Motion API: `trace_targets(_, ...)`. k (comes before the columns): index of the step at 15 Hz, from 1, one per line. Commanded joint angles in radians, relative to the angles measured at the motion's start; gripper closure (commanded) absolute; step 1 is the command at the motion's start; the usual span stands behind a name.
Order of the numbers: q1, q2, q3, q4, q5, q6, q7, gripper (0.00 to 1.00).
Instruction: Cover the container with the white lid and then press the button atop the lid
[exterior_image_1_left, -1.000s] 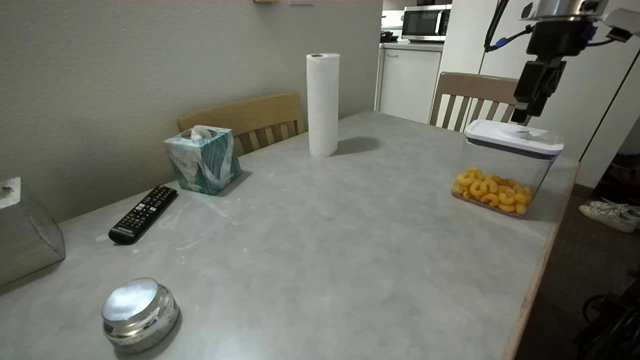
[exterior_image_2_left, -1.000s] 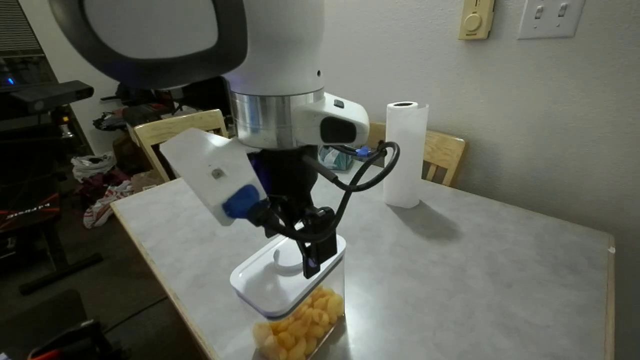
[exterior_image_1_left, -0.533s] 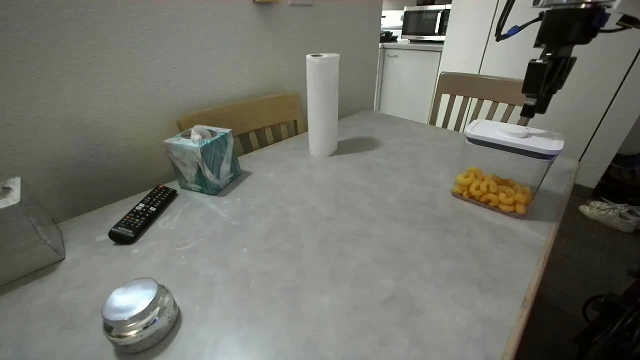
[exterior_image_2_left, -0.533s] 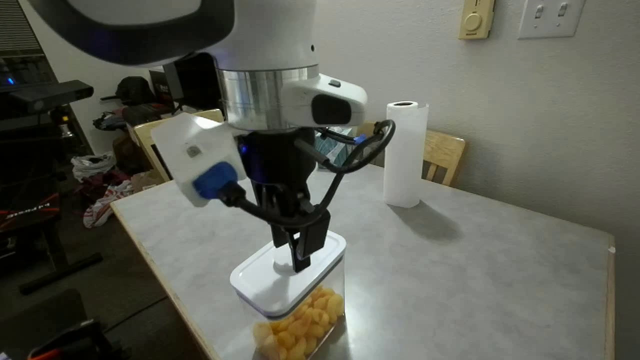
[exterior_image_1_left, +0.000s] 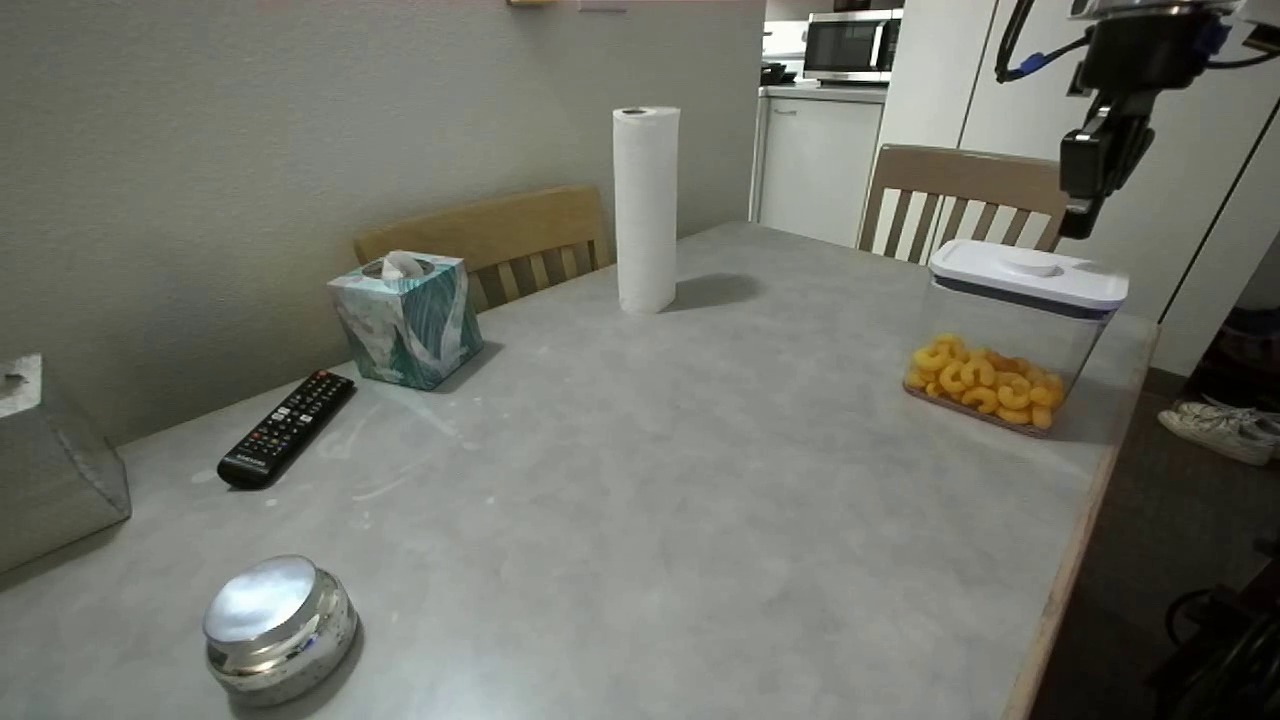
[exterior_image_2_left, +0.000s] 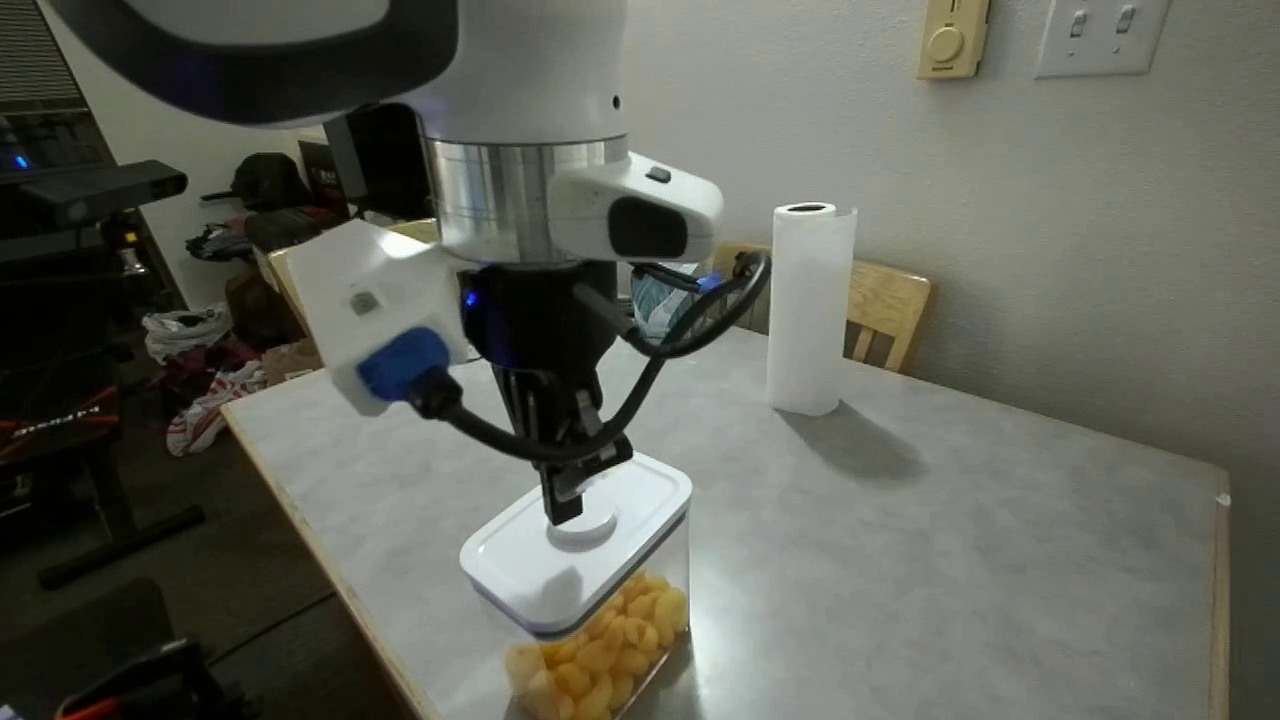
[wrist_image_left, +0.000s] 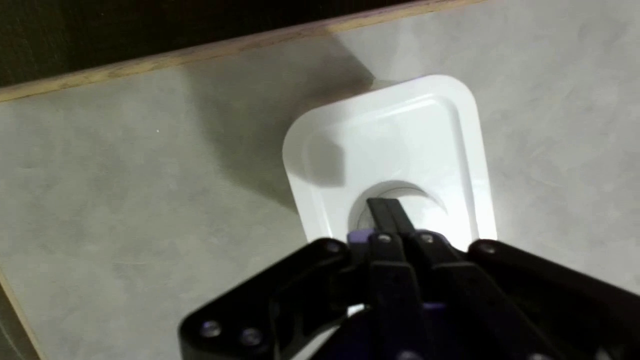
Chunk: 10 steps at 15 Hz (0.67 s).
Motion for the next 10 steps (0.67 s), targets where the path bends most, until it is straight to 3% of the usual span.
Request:
trace_targets(1,-0.001,0.0,0.003,-0.006,0.028,-0.022,-0.011,1.0)
trace_targets(10,0.01,-0.005,0.014,0.018,0.042,-0.051,-0.016,1.0)
